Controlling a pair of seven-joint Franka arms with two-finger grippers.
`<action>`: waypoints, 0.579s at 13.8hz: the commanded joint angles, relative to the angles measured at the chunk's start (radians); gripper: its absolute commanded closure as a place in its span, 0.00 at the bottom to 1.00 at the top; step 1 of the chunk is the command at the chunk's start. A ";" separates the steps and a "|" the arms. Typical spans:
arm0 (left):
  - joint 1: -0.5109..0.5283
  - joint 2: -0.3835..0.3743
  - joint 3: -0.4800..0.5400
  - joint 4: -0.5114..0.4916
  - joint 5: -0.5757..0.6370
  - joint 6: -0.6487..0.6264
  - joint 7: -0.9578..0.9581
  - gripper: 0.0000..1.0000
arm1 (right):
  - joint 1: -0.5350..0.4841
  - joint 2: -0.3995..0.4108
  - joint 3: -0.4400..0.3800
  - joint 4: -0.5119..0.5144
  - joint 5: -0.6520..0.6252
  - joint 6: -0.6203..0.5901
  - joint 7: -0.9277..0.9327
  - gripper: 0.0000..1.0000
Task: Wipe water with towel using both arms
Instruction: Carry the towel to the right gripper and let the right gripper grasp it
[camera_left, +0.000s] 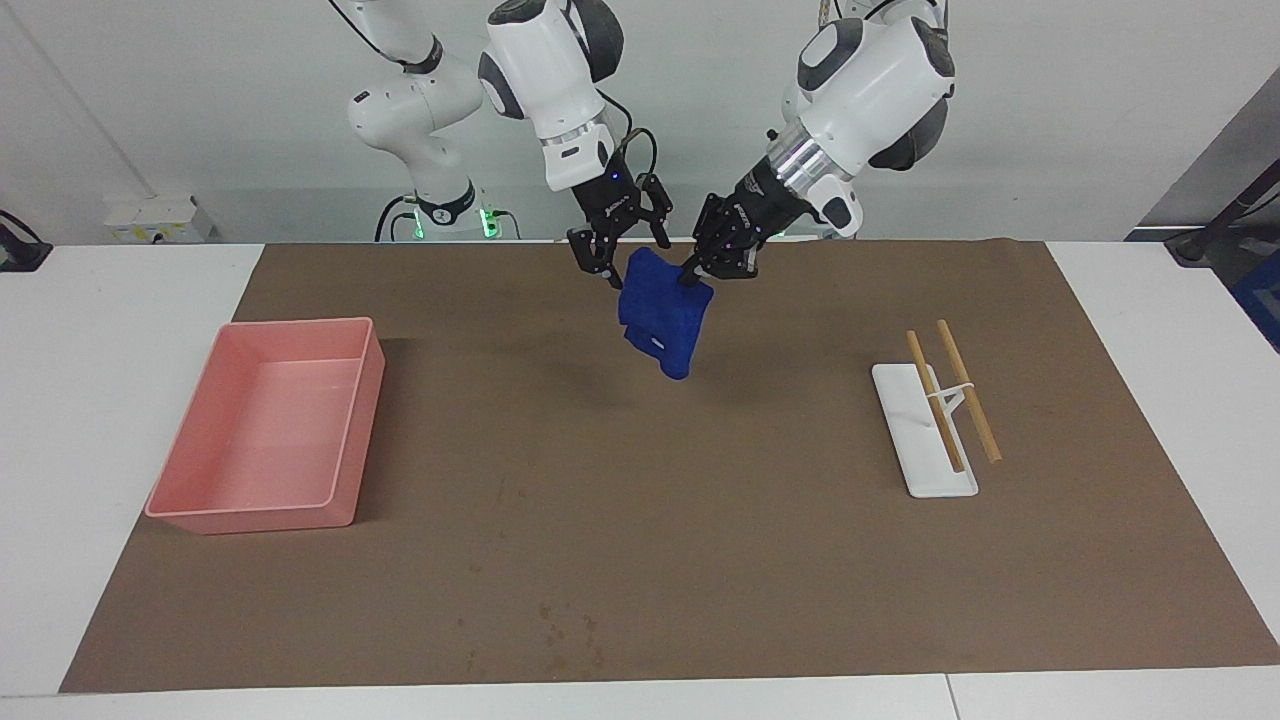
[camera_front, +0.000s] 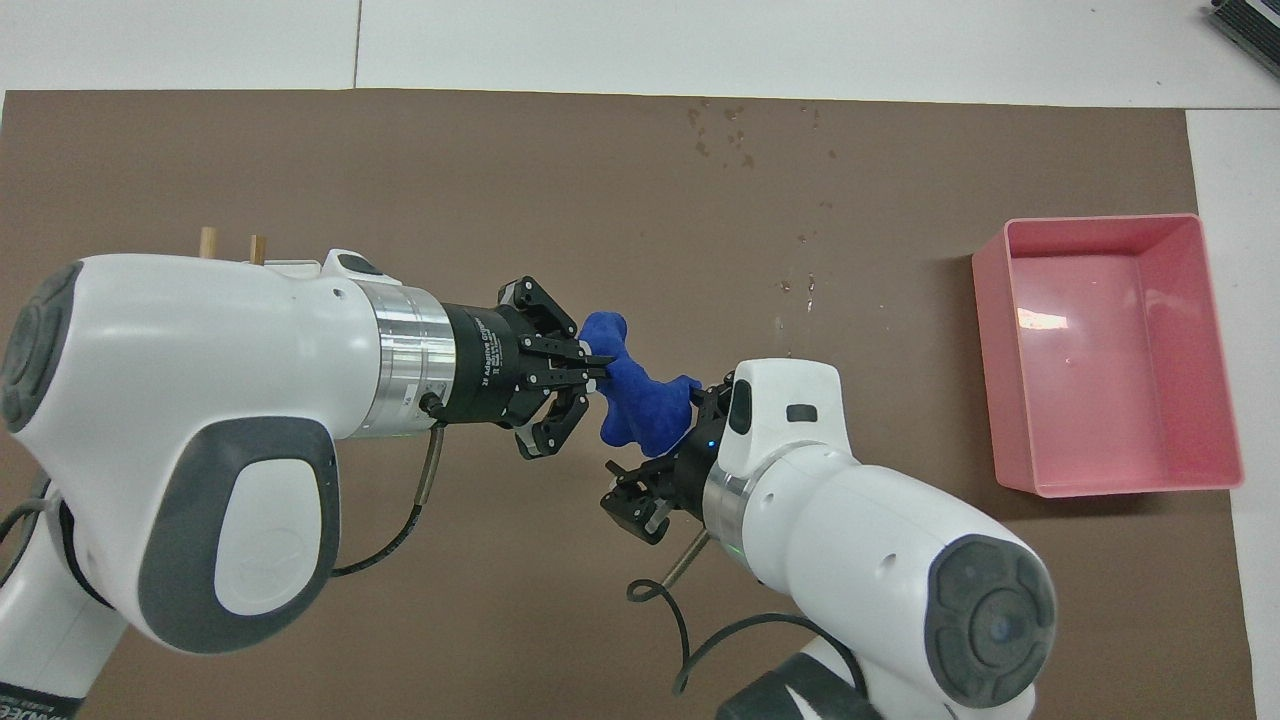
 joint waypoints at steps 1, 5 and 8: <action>-0.014 -0.038 0.016 -0.025 -0.019 -0.044 -0.010 1.00 | -0.013 0.017 0.005 0.016 -0.020 0.016 0.011 0.00; -0.039 -0.041 0.010 -0.025 -0.019 -0.050 -0.010 1.00 | -0.053 0.032 0.005 0.028 -0.023 0.018 -0.122 0.00; -0.040 -0.044 0.010 -0.031 -0.017 -0.051 -0.007 1.00 | -0.053 0.032 0.005 0.028 -0.022 0.018 -0.121 0.00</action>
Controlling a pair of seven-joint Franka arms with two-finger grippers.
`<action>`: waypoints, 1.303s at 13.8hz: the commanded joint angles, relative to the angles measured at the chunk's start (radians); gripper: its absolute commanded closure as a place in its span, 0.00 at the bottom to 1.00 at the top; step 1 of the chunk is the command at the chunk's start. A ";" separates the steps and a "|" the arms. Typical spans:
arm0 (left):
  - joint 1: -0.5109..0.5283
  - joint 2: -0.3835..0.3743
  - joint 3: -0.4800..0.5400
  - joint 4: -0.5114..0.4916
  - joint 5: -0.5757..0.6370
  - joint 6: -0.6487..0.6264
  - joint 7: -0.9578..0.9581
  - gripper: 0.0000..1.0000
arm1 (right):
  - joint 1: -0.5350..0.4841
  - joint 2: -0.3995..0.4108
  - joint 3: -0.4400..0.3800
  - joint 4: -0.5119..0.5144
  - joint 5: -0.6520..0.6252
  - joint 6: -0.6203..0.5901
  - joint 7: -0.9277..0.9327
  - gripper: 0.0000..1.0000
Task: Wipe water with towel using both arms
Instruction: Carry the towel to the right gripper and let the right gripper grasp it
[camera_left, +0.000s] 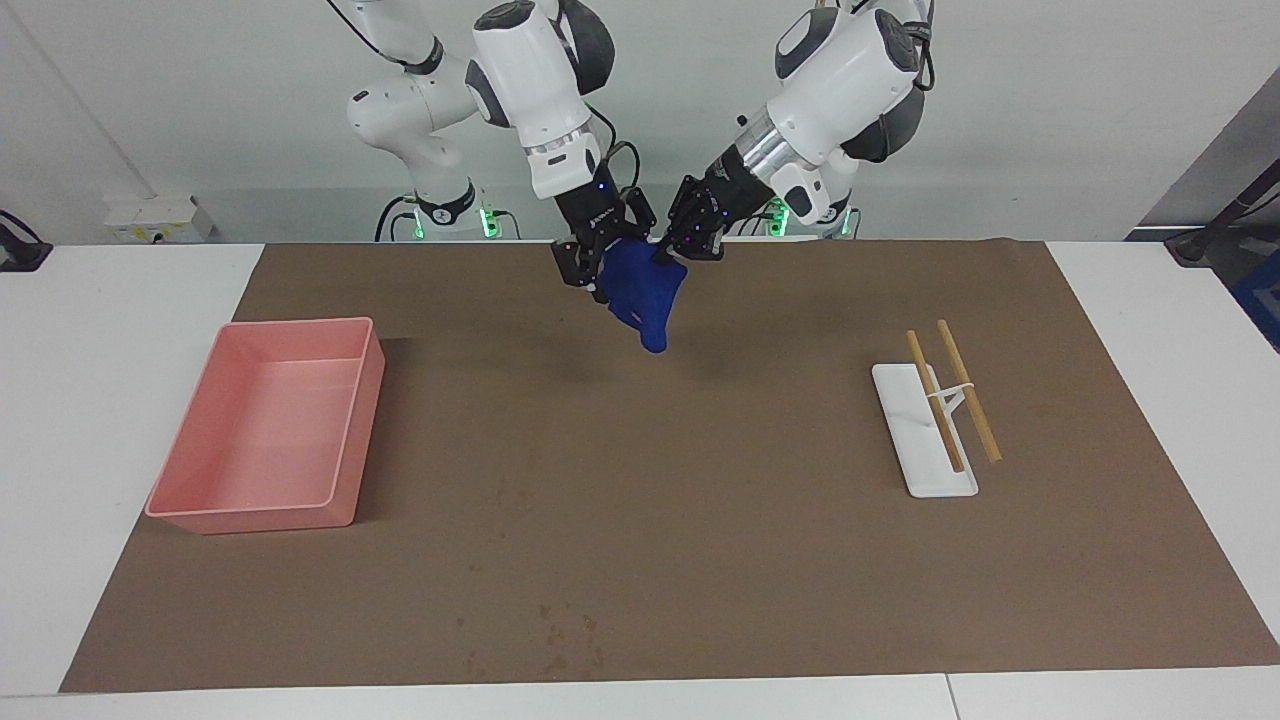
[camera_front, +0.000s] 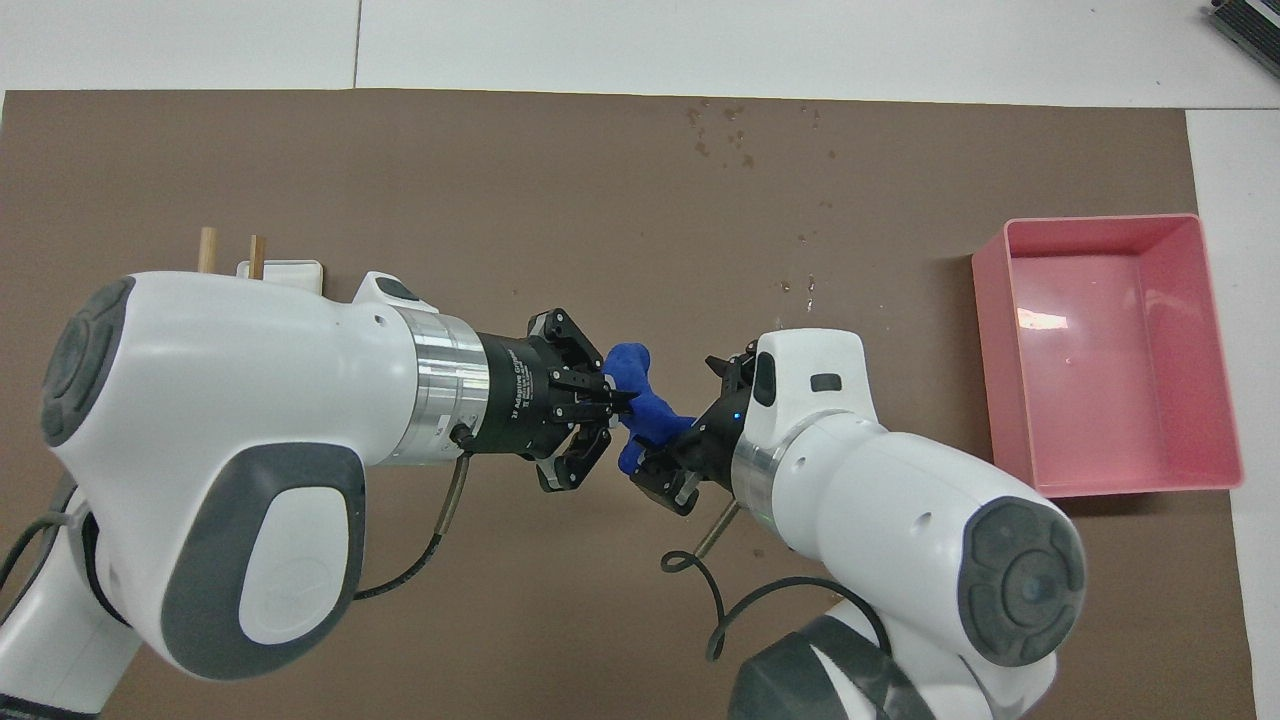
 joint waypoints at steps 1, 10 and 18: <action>-0.010 -0.035 0.014 -0.029 -0.015 -0.011 -0.005 1.00 | -0.009 0.016 0.010 0.017 -0.011 0.008 -0.001 0.00; -0.010 -0.035 0.014 -0.032 -0.012 -0.008 0.003 1.00 | -0.012 0.015 0.010 0.017 -0.001 -0.012 0.143 1.00; -0.010 -0.033 0.014 -0.026 -0.009 -0.002 0.009 0.64 | -0.081 0.007 0.006 0.017 -0.011 -0.133 0.048 1.00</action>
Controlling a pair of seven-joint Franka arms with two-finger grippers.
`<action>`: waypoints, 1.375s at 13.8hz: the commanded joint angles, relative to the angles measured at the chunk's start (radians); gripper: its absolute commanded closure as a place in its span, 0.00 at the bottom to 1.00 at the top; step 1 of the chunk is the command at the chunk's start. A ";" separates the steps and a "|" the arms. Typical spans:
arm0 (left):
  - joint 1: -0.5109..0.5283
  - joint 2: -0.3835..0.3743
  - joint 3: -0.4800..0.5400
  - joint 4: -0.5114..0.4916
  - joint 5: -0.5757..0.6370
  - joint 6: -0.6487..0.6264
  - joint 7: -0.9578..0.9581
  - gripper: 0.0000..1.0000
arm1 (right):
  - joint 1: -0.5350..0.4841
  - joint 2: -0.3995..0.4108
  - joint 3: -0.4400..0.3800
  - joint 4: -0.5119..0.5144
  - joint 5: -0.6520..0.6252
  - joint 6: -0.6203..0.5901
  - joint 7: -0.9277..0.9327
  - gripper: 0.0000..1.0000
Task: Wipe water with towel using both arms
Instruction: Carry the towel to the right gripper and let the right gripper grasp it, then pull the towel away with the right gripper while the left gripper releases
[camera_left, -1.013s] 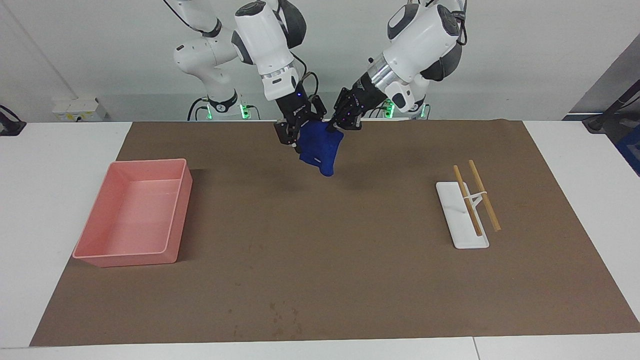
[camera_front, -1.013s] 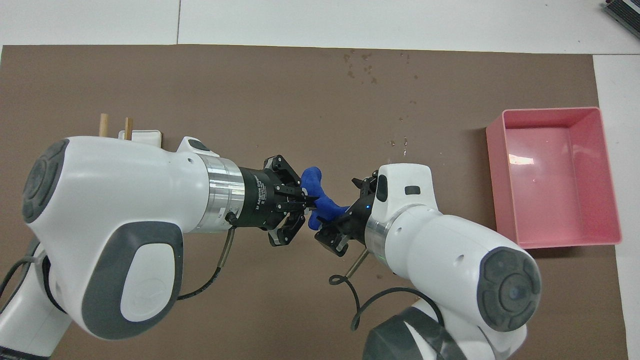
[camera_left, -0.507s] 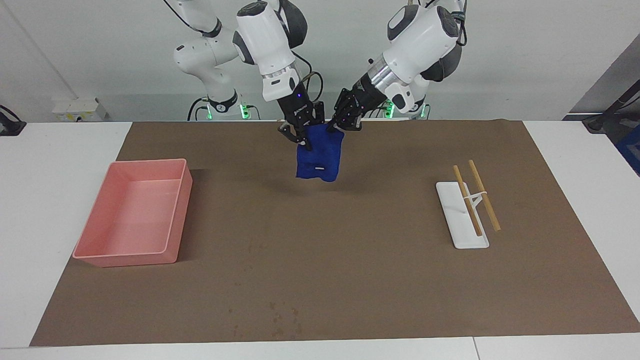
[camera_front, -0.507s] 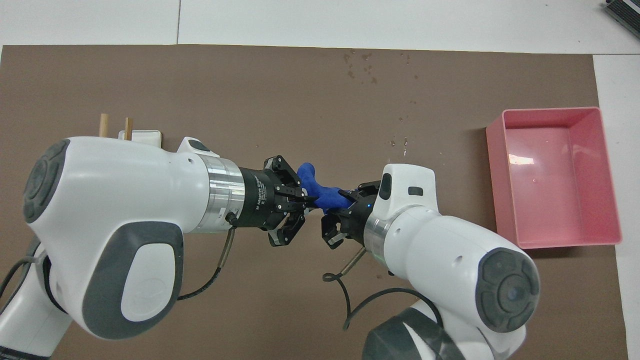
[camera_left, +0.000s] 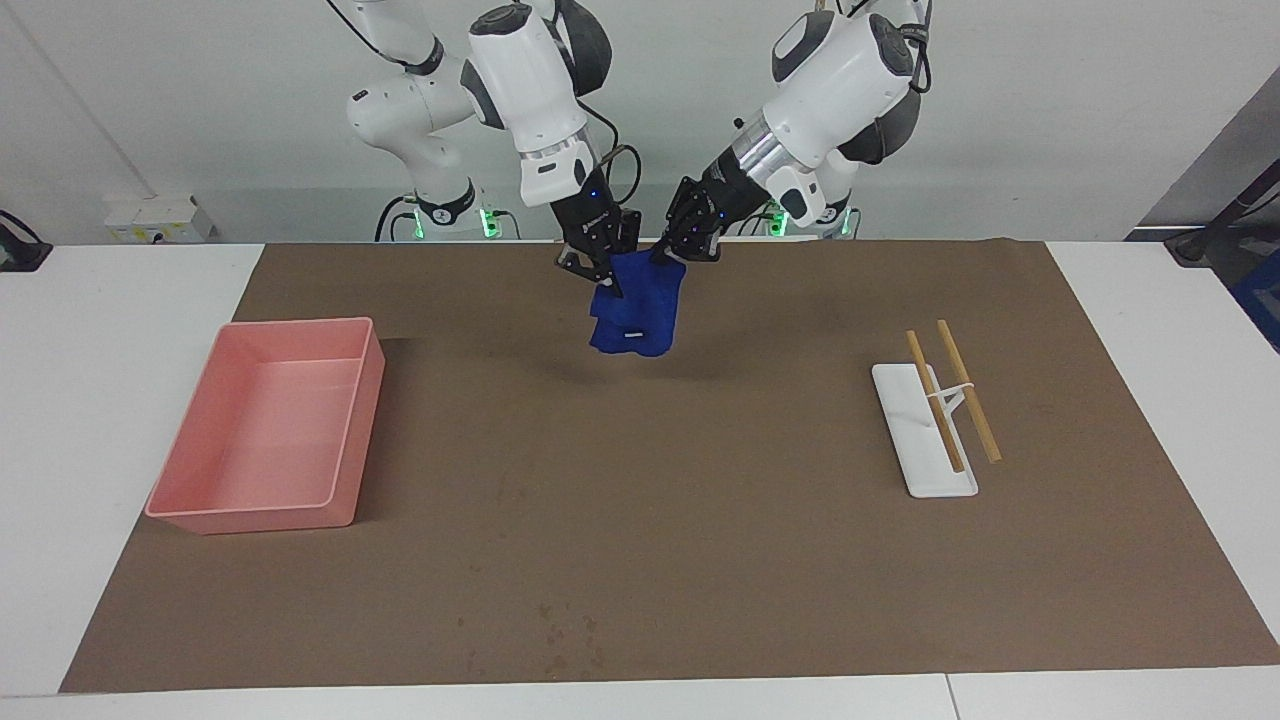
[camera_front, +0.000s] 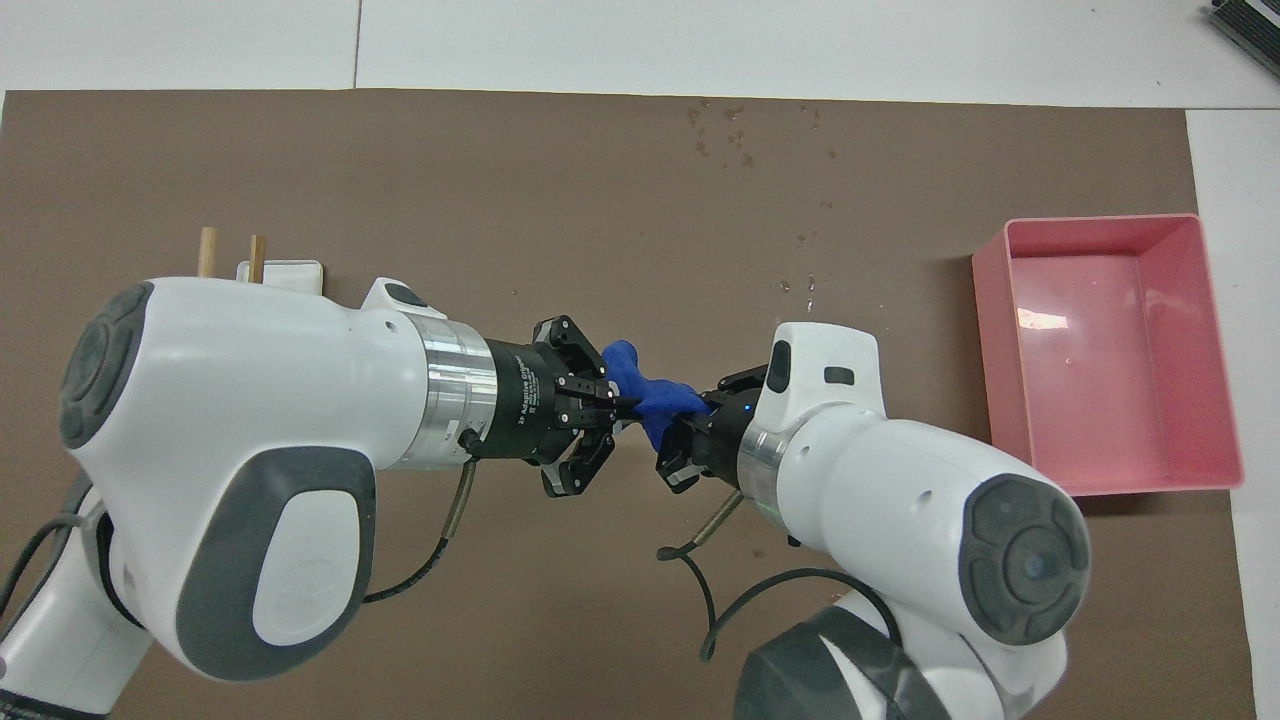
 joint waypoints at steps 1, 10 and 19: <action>-0.003 -0.034 0.018 -0.011 -0.005 -0.004 0.003 0.01 | -0.057 0.002 0.000 -0.003 -0.012 -0.071 -0.059 1.00; 0.138 -0.010 0.028 0.026 0.307 0.065 0.481 0.00 | -0.163 0.075 -0.002 -0.020 -0.012 -0.191 -0.269 1.00; 0.322 0.009 0.031 0.110 0.542 -0.198 1.349 0.00 | -0.204 0.145 -0.002 -0.018 0.229 -0.221 -0.073 1.00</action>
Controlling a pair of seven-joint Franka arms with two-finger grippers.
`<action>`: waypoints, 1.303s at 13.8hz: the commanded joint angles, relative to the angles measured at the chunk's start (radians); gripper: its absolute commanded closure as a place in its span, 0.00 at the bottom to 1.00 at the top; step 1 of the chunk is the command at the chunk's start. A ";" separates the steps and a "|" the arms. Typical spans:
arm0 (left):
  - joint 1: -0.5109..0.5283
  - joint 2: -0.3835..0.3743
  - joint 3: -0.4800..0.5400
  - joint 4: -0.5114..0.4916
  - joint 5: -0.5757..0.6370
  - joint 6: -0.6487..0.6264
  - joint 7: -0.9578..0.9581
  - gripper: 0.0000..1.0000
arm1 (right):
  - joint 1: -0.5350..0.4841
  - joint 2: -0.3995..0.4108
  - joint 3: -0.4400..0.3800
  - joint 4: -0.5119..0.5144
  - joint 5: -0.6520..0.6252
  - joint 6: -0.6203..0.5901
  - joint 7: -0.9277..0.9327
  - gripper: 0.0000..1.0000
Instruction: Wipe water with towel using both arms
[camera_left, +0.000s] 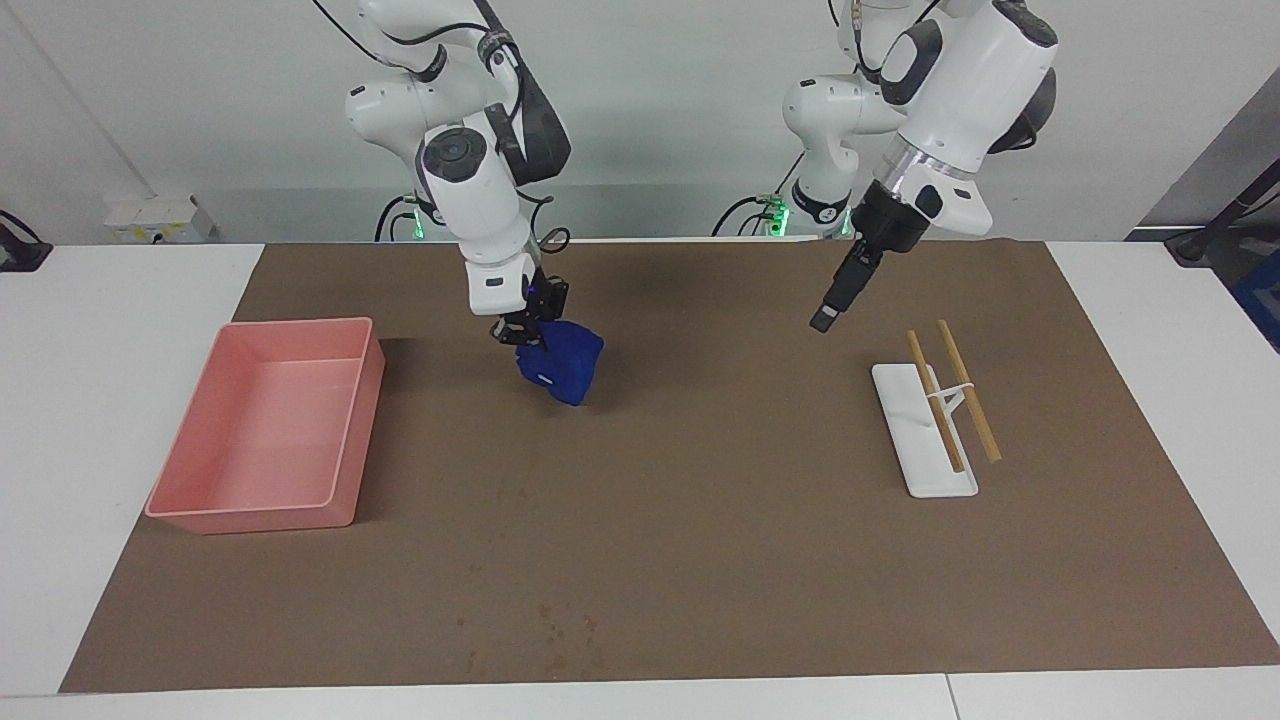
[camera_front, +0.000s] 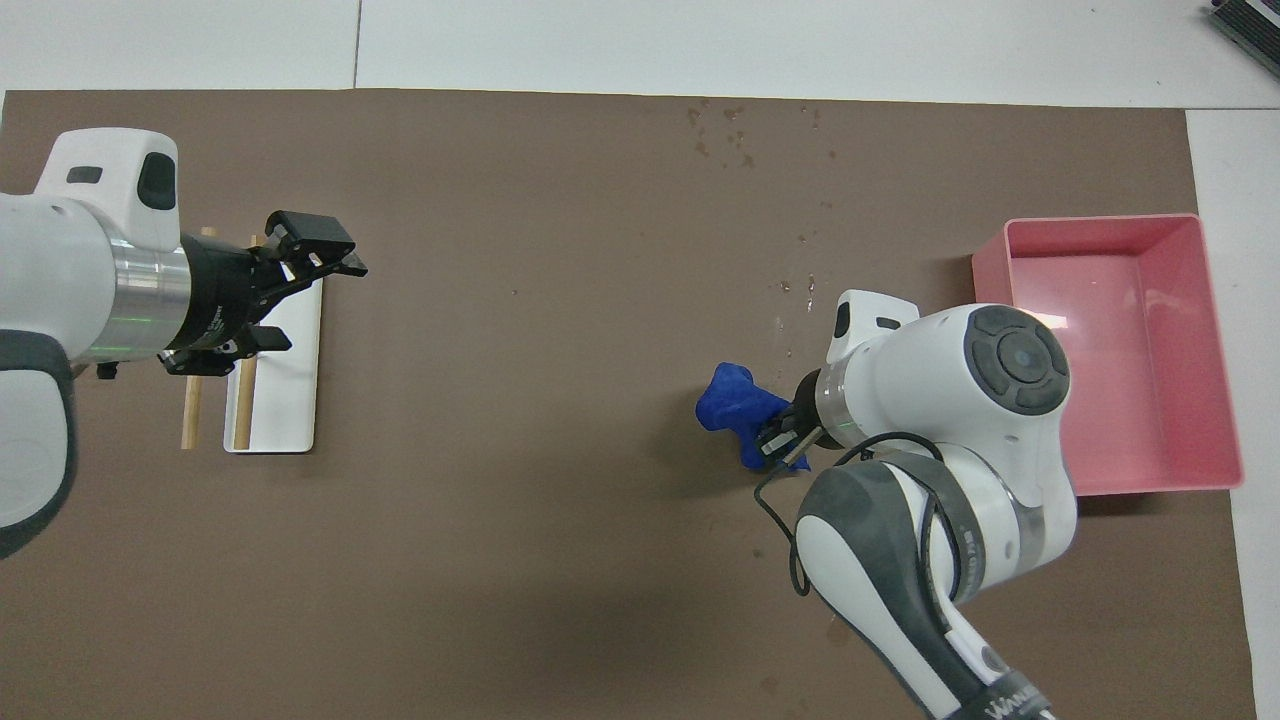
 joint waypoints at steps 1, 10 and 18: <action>0.027 0.016 -0.010 0.038 0.125 -0.082 0.241 0.00 | -0.028 -0.002 0.010 0.017 0.181 -0.020 0.093 1.00; 0.077 0.082 0.012 0.245 0.248 -0.458 0.715 0.00 | 0.007 0.013 0.011 -0.039 0.194 0.070 0.250 1.00; -0.006 0.064 0.114 0.193 0.248 -0.426 0.723 0.00 | -0.033 0.029 0.011 -0.104 -0.236 0.152 0.095 1.00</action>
